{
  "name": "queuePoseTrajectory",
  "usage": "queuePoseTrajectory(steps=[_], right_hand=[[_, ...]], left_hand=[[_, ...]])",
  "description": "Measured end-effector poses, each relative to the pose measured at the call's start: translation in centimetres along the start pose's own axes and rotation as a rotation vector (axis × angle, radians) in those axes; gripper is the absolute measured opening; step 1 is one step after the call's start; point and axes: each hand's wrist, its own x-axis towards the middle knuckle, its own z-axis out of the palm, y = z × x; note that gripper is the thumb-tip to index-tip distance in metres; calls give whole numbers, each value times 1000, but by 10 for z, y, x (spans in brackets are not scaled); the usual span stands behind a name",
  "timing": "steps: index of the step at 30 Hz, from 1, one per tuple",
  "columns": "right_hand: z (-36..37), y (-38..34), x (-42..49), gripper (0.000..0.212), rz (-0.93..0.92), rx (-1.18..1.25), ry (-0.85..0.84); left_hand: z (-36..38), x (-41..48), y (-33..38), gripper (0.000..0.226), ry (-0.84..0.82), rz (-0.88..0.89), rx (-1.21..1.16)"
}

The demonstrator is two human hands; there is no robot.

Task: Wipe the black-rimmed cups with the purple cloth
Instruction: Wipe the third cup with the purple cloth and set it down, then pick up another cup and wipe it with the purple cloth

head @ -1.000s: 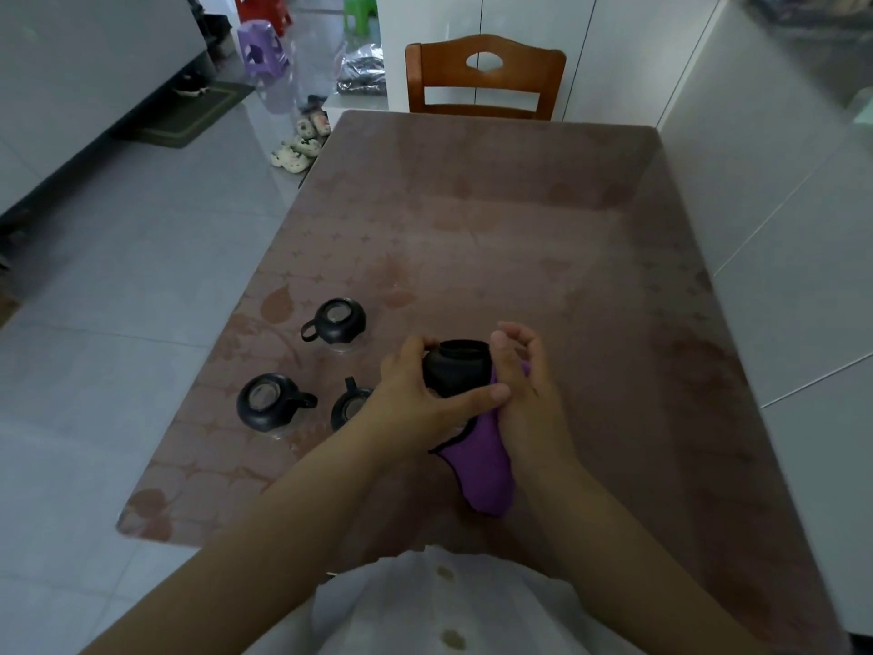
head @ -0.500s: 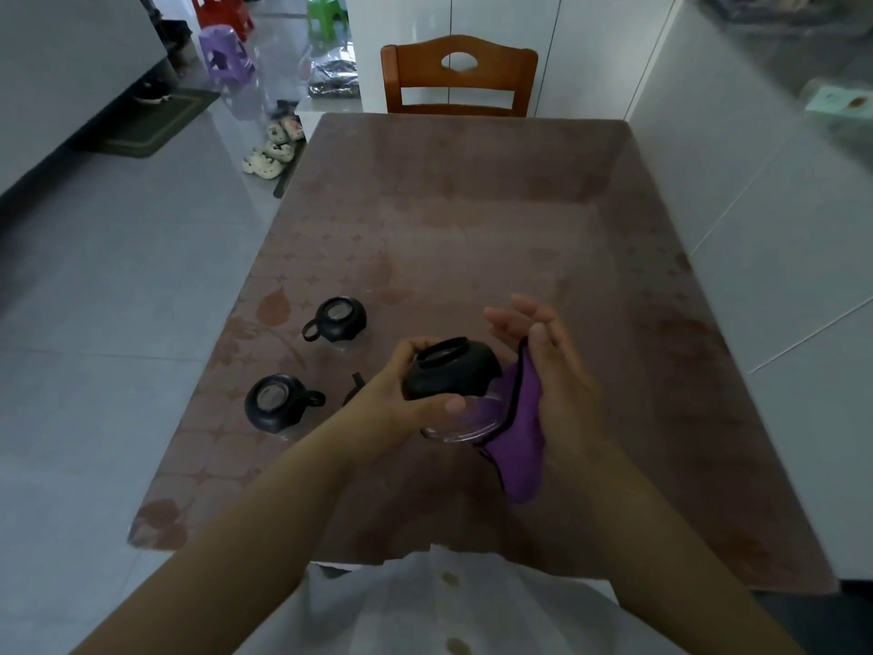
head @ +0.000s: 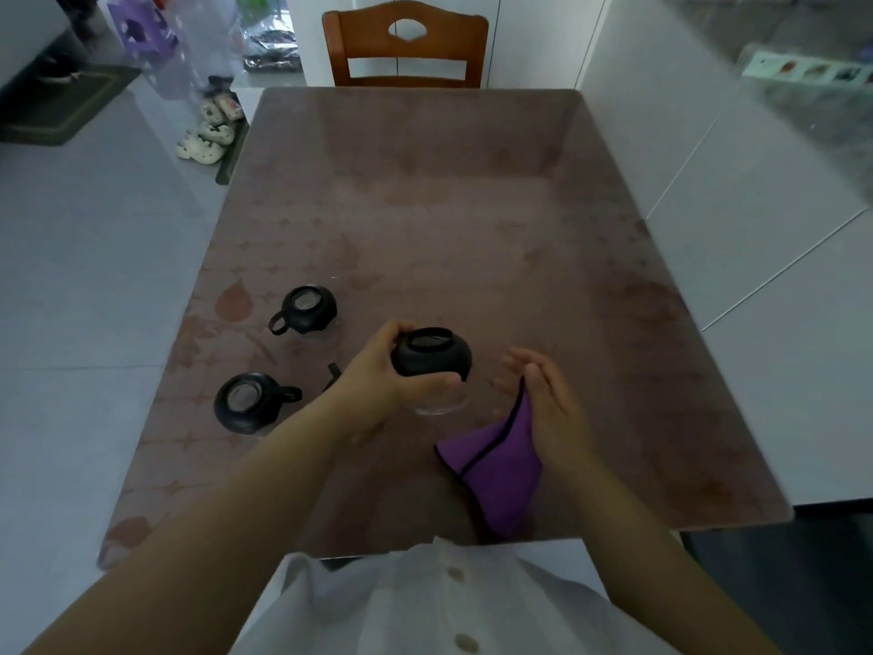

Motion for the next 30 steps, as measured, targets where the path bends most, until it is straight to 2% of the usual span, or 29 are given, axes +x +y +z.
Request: queuePoseTrajectory(steps=[2,4,10,18,22,26,28,30], right_hand=[[-9,2,1,22,35,112,103],[-18,1,2,23,23,143,164],[-28,3,1,25,25,139,191],[-19,4,4,26,65,124,159],[-10,5,14,23,54,91,140],[-1,7,23,24,50,57,99],[4,9,26,24,60,51,82],[8,11,27,24,68,36,72]], left_hand=[[2,16,-13,57,88,-22,184],[8,29,-24,66,80,-20,340],[23,57,-45,72,129,-33,754],[19,85,-54,75,138,-42,720],[15,92,-62,74,160,-27,795],[7,90,-61,92,134,-31,856],[-7,84,-56,97,201,-24,842],[-33,75,-58,93,361,13,807]])
